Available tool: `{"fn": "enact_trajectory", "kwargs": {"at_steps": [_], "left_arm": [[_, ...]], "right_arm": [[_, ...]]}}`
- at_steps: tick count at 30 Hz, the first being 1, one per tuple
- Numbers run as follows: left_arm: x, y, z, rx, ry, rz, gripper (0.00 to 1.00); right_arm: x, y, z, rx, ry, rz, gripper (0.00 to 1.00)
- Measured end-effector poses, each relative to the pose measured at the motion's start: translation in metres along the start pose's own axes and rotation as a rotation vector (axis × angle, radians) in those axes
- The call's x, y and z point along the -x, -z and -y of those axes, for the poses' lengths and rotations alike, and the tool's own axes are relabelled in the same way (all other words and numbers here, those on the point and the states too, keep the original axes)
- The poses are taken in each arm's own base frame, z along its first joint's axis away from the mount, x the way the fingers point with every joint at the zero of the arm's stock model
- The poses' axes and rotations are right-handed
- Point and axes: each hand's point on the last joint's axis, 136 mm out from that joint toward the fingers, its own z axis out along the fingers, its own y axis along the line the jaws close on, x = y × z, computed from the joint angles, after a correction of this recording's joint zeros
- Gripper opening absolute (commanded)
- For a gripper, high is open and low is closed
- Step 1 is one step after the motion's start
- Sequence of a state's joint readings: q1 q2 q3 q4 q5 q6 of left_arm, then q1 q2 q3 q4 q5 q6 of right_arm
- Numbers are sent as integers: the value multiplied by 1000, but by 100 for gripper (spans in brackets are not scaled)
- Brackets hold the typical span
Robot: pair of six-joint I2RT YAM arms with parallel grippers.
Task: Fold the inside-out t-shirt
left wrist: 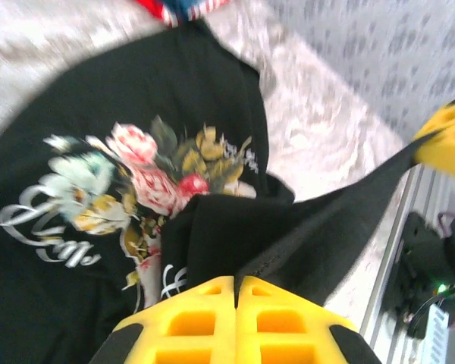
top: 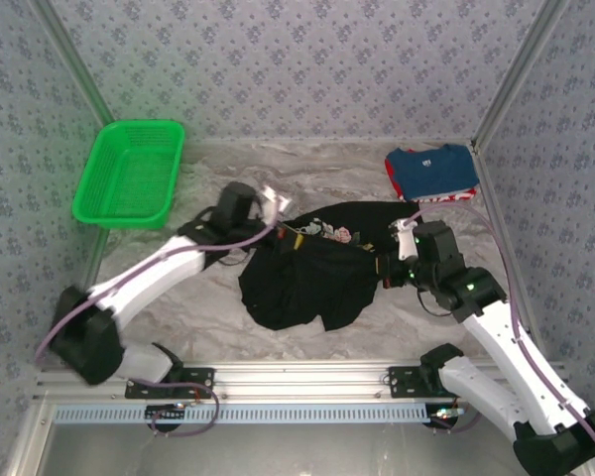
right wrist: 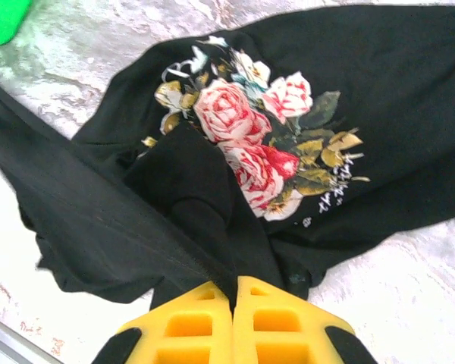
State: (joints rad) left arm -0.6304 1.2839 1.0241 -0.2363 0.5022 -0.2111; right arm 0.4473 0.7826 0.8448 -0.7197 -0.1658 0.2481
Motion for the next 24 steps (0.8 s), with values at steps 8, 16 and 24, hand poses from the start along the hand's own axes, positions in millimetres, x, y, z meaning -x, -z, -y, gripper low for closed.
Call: {"fn": "enact_trajectory", "kwargs": {"at_steps": [8, 16, 24], "left_arm": [[-46, 81, 4, 131, 185, 36, 0], [-183, 74, -36, 309, 577, -273, 64], [-102, 61, -95, 429, 588, -22, 75]], "right_arm": [[-15, -7, -64, 232, 145, -31, 4], [-119, -53, -77, 272, 178, -416, 39], [13, -89, 4, 49, -90, -100, 54]]}}
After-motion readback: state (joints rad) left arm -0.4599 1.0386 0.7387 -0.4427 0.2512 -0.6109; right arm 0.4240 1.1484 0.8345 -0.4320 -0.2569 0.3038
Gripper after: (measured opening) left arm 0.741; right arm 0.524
